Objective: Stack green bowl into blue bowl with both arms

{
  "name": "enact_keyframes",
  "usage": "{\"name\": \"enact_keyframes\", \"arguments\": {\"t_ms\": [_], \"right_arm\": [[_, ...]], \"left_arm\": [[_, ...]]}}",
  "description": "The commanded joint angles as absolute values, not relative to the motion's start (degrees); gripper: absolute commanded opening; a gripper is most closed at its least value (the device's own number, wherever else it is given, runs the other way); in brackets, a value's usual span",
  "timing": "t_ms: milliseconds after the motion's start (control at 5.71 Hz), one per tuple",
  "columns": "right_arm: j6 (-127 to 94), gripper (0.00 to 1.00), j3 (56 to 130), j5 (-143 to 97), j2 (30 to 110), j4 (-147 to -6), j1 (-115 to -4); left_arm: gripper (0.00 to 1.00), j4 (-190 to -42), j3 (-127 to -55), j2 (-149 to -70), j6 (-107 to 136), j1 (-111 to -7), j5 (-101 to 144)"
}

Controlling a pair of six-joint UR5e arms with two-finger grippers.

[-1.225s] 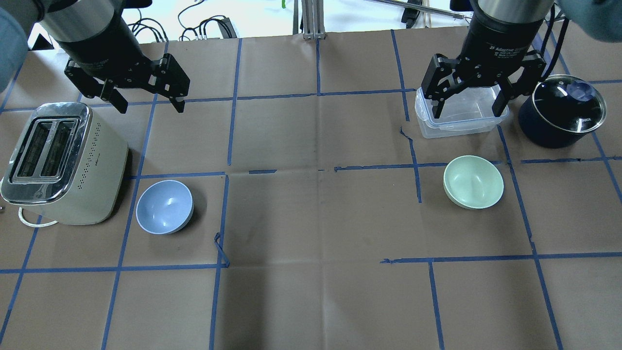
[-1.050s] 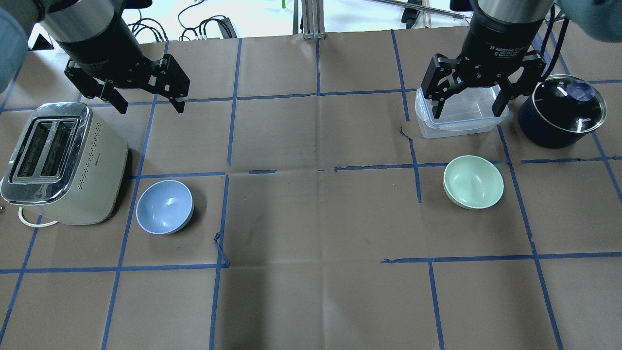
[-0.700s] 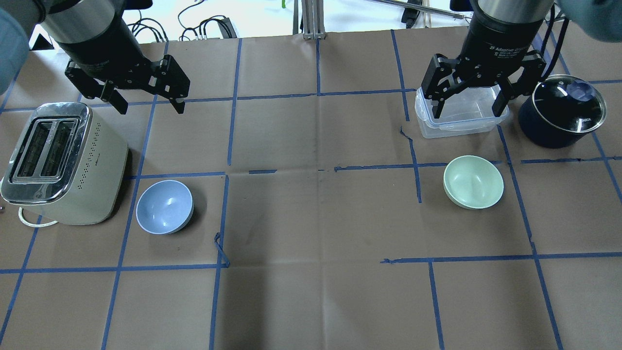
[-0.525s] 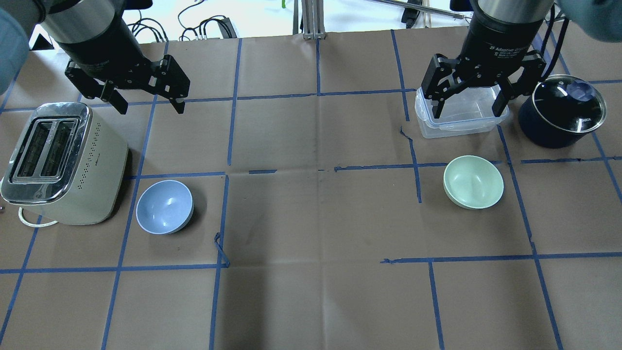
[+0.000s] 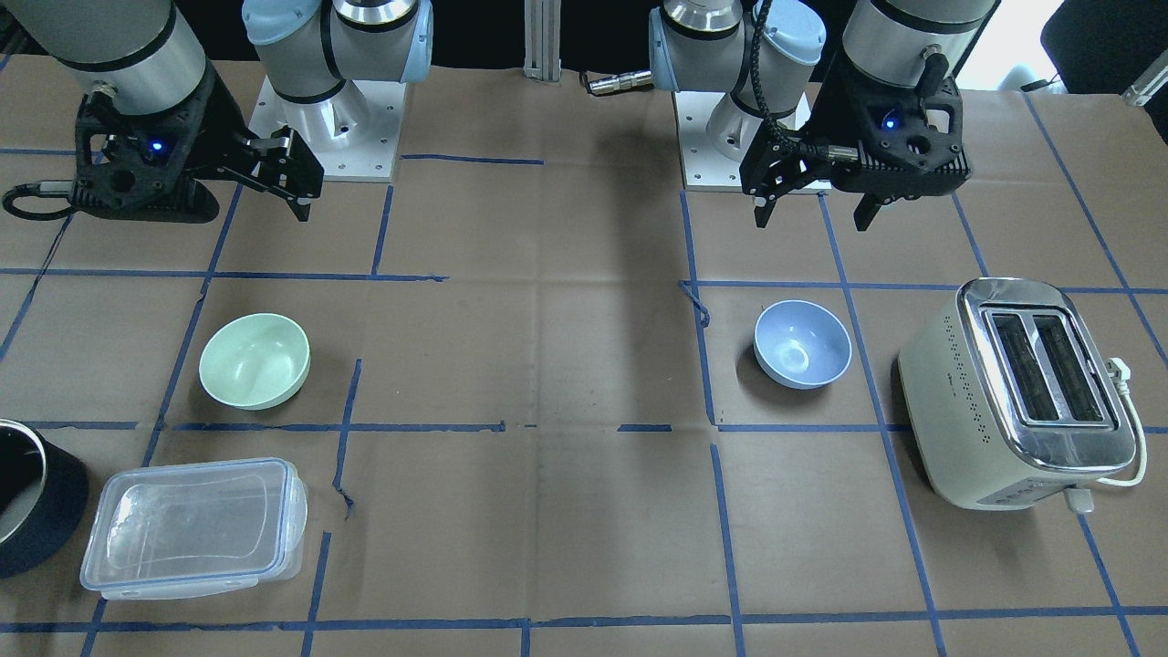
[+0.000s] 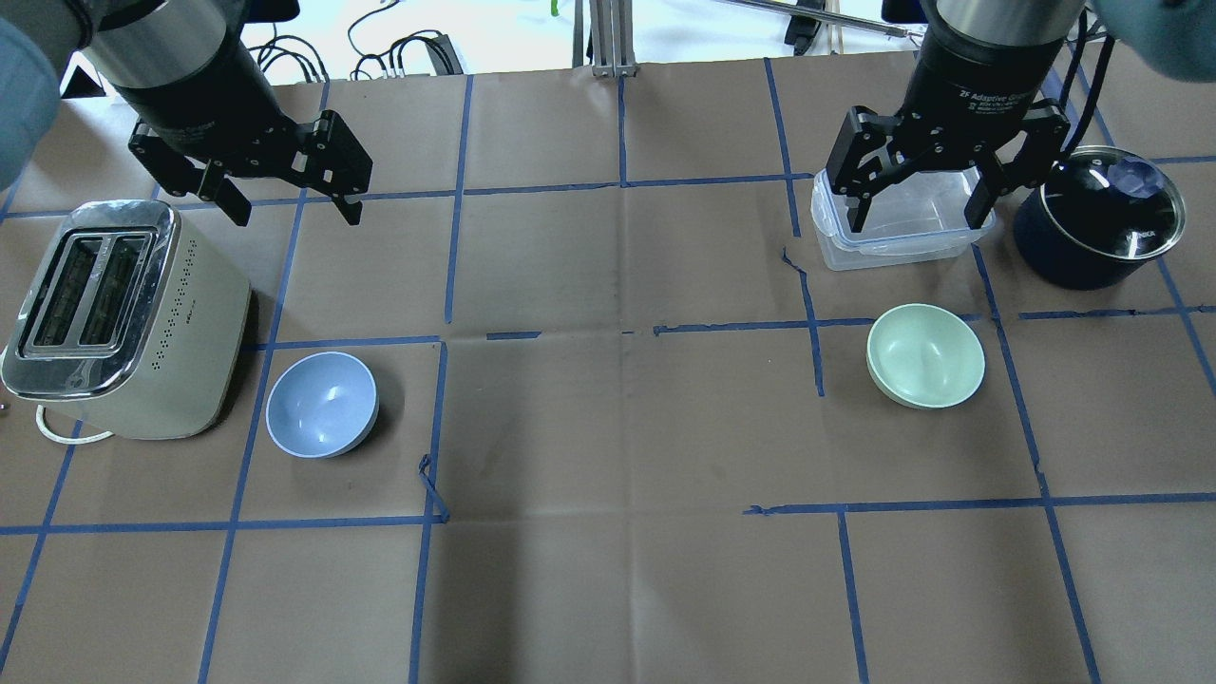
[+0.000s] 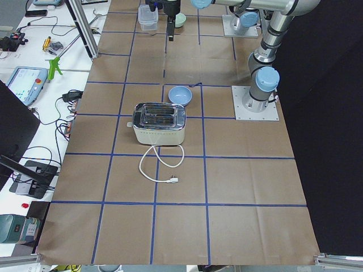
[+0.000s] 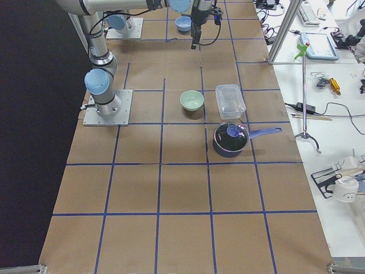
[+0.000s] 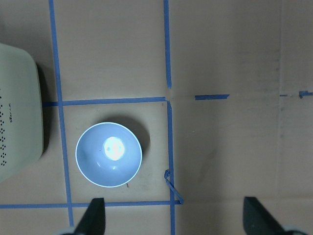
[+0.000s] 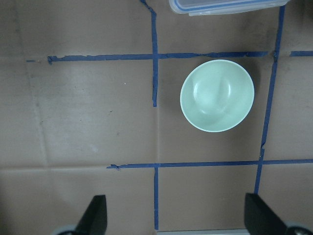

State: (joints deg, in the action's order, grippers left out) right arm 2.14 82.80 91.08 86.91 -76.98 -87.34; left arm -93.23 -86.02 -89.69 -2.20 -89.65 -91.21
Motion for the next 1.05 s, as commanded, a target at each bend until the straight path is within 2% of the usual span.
{"name": "enact_keyframes", "arguments": {"t_ms": [0, 350, 875], "right_arm": [[13.46, 1.0, 86.98, 91.58, 89.72, -77.25, -79.24], [25.86, 1.0, 92.09, 91.58, 91.14, -80.75, -68.34], [25.93, 1.0, 99.64, 91.32, 90.79, -90.4, -66.09]], "left_arm": [[0.98, -93.16, -86.04, -89.74, -2.2, -89.65, -91.14], [0.98, -93.16, -86.04, -89.74, -2.2, -89.65, -91.23], [0.98, -93.25, -86.13, -90.0, -2.28, -89.65, -90.97]]}}
